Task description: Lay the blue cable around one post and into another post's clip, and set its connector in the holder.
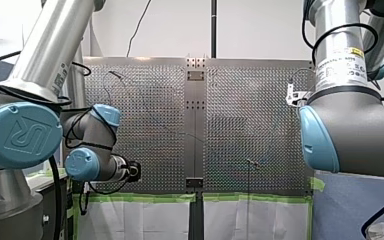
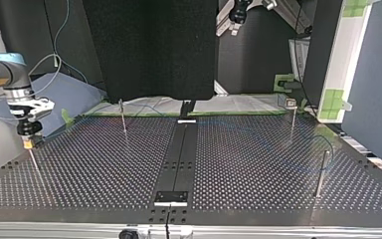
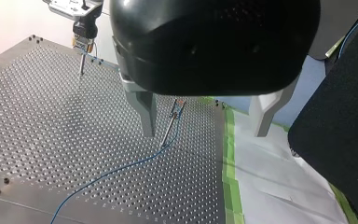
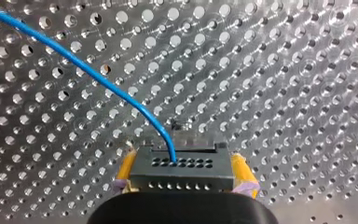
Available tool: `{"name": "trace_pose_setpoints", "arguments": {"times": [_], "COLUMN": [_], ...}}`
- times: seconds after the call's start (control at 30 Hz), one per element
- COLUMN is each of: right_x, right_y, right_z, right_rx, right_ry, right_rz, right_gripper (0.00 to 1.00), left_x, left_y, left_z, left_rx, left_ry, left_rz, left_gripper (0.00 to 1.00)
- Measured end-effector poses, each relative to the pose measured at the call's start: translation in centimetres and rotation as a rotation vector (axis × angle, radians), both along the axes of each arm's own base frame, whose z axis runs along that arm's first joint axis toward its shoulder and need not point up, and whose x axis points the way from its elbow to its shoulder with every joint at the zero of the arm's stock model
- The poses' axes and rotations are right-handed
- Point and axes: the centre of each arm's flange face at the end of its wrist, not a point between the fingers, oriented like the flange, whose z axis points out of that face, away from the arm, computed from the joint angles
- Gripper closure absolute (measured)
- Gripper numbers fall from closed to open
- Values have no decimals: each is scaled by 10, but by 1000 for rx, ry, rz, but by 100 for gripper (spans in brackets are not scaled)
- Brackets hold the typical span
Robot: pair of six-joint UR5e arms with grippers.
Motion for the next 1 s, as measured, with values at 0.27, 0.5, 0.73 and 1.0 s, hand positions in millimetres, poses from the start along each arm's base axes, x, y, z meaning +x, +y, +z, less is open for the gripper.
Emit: {"name": "trace_pose_setpoints", "arguments": {"times": [0.27,0.5,0.73,1.0], "right_x": [2,2,1,1], "right_y": [0,0,0,1], "right_z": [0,1,1,1], "right_rx": [-3,-5,5,27], "right_ry": [1,1,-19,-38], "right_rz": [15,16,16,16], "right_gripper": [0,0,0,0], "left_x": [0,0,0,0], "left_y": [0,0,0,0], "left_z": [0,0,0,0], "left_rx": [0,0,0,0], "left_ry": [0,0,0,0], "left_rz": [0,1,0,0], "left_gripper": [0,0,0,0]}}
